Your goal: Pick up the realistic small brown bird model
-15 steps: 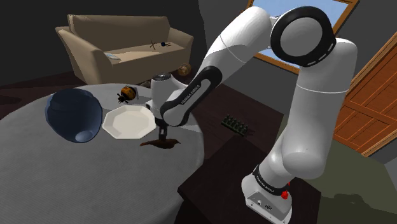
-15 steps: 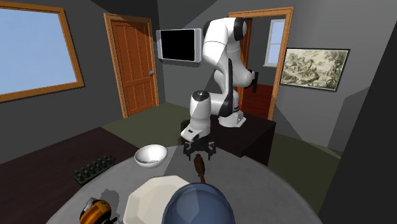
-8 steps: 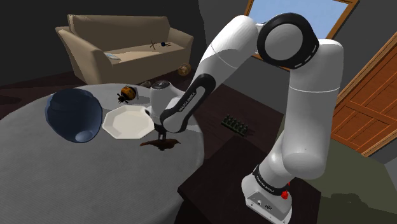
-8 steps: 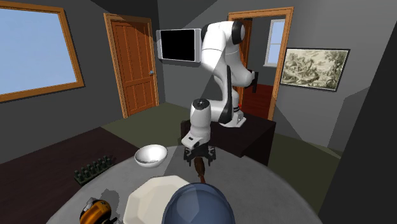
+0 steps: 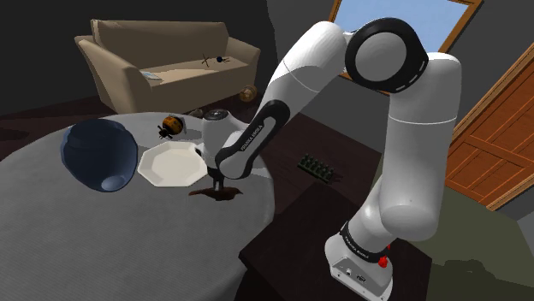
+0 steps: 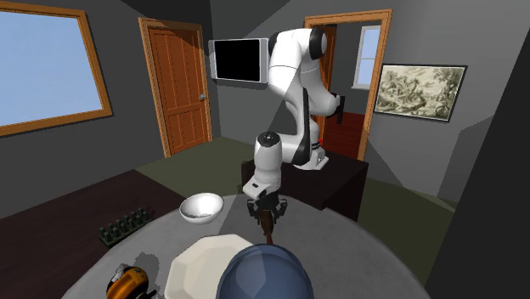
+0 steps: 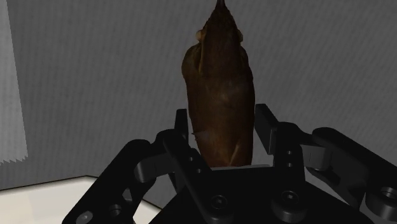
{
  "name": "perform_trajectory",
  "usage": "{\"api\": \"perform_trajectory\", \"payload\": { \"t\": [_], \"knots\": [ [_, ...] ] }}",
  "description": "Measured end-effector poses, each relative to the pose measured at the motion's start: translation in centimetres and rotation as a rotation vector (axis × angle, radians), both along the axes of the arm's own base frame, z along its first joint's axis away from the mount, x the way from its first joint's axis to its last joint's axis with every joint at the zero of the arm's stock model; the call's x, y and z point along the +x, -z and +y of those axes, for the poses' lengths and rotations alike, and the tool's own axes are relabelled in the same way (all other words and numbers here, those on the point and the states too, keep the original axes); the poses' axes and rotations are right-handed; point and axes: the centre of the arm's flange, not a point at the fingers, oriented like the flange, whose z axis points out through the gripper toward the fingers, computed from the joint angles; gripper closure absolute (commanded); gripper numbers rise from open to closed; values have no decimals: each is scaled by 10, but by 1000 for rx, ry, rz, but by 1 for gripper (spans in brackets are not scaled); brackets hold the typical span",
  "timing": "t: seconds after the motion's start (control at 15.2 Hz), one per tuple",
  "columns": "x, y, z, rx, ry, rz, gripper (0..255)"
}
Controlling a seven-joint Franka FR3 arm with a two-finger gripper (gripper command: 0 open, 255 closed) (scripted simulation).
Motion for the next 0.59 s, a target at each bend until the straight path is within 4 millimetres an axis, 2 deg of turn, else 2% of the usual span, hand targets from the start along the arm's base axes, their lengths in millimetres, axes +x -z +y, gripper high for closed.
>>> {"api": "perform_trajectory", "payload": {
  "t": [0.2, 0.59],
  "knots": [
    [1, -2, 0, 0, 0, 0, 255],
    [1, -32, -1, 0, 1, -1, 255]
  ]
}}
